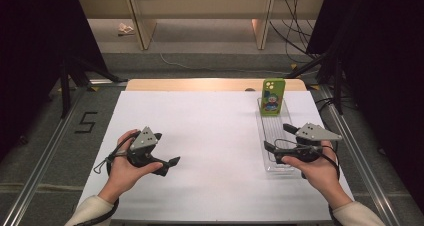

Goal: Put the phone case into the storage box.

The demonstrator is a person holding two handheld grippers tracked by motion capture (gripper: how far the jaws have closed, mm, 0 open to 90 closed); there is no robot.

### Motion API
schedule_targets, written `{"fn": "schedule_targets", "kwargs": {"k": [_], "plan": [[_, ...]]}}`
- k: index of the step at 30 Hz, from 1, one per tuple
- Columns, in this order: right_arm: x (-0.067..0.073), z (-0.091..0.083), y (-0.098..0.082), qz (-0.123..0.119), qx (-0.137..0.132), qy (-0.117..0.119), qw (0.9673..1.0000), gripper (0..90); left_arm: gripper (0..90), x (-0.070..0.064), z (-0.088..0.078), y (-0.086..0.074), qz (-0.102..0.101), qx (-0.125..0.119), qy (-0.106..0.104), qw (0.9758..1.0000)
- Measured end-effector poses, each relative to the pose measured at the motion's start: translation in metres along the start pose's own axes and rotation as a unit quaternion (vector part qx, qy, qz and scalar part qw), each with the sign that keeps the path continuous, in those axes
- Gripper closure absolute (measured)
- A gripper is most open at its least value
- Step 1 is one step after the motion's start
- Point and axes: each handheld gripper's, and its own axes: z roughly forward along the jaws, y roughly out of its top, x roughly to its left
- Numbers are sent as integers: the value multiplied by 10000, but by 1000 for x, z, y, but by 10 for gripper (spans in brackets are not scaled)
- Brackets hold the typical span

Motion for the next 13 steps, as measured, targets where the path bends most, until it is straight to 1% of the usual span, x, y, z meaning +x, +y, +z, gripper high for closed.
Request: {"fn": "schedule_targets", "kwargs": {"k": [13], "plan": [[1,-4,-2,27,-94,101,9999,104,0,0,-1,1,0,-35,7,10000]]}}
